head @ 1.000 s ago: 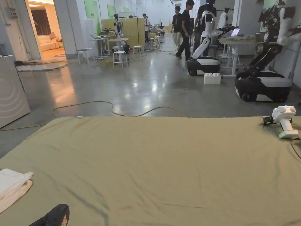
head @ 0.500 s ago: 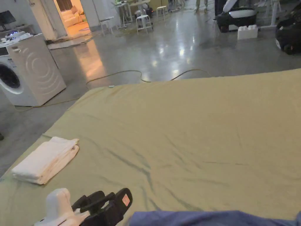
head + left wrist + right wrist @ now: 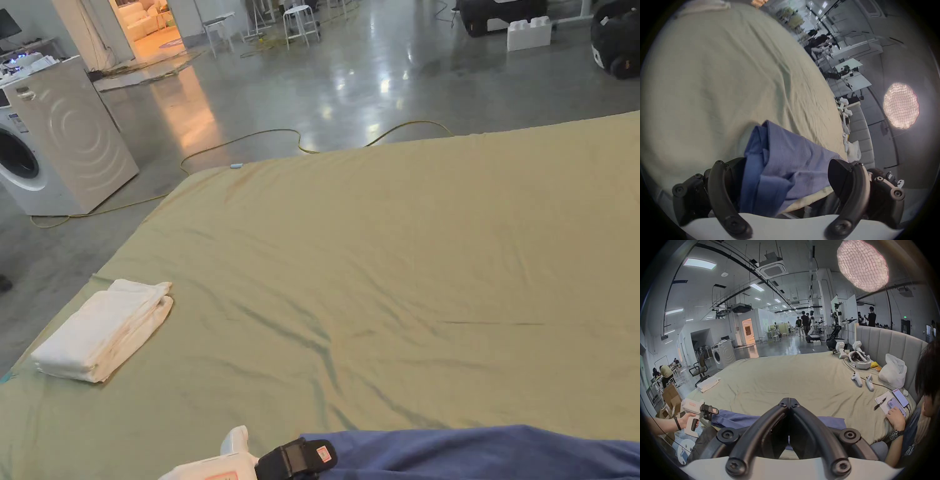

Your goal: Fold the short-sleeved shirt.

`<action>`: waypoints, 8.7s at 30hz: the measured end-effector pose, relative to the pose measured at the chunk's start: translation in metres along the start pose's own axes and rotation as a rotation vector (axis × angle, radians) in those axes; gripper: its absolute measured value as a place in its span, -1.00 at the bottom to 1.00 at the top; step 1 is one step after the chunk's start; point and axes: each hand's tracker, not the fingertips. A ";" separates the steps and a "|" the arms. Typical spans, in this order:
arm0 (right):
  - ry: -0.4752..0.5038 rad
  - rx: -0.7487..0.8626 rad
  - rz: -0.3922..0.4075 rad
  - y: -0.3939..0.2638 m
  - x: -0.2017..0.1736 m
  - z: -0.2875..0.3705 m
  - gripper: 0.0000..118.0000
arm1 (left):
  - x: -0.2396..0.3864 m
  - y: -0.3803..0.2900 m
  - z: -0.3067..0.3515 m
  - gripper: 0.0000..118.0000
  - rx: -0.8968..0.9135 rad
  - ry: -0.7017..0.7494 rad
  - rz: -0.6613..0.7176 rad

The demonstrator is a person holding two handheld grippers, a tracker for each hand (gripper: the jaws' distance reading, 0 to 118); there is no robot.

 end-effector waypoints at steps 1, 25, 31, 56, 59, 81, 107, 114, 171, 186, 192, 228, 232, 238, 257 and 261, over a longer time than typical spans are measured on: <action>-0.002 -0.005 0.003 -0.001 0.001 0.001 -1.00 | 0.001 0.003 0.000 0.71 -0.002 -0.017 0.000; 0.026 -0.053 -0.032 -0.011 -0.004 -0.004 -1.00 | 0.104 0.037 0.113 -0.75 0.213 0.108 -0.254; 0.015 -0.037 -0.064 -0.012 -0.001 0.008 -1.00 | 0.171 -0.002 -0.022 -0.75 -0.057 -0.005 -0.341; -0.053 -0.091 -0.130 -0.024 0.014 0.035 -1.00 | 0.136 -0.072 -0.161 -0.94 -0.208 0.015 -0.182; -0.059 -0.099 -0.136 -0.023 0.013 0.032 -1.00 | 0.140 -0.067 -0.165 -0.98 -0.180 0.033 -0.155; -0.025 -0.148 -0.137 -0.019 0.007 0.039 -1.00 | 0.051 -0.041 -0.093 -0.77 0.040 -0.097 0.192; -0.034 -0.201 -0.139 -0.041 0.002 0.038 -1.00 | 0.217 -0.083 -0.168 -0.57 -0.117 0.111 -0.388; -0.057 -0.245 -0.196 -0.053 0.023 0.030 -1.00 | 0.202 -0.058 -0.117 0.46 -0.023 -0.095 -0.292; 0.180 -0.554 -0.275 -0.147 0.015 -0.167 -1.00 | 0.058 0.039 0.054 -0.32 0.135 0.160 -0.071; 0.241 -0.517 -0.189 -0.115 -0.019 -0.146 -1.00 | 0.013 0.099 0.126 0.49 0.371 0.598 -0.077; 0.138 -0.367 -0.063 -0.076 -0.026 -0.104 -1.00 | 0.100 0.048 0.181 0.48 0.564 0.666 -0.517; 0.025 0.273 0.091 0.047 -0.033 0.015 -0.60 | 0.297 -0.118 0.176 -0.26 0.914 0.399 -0.968; 0.083 0.261 0.041 0.047 -0.026 0.013 0.34 | 0.286 -0.113 0.172 0.81 0.876 0.376 -0.931; 0.034 0.298 0.058 0.047 -0.023 0.011 1.00 | 0.286 -0.112 0.169 0.81 0.885 0.391 -0.925; 0.034 0.297 -0.035 0.047 -0.022 0.020 1.00 | 0.287 -0.117 0.174 0.82 0.907 0.367 -0.888; 0.056 0.286 -0.074 0.049 -0.019 0.020 1.00 | 0.287 -0.117 0.171 0.82 0.891 0.382 -0.877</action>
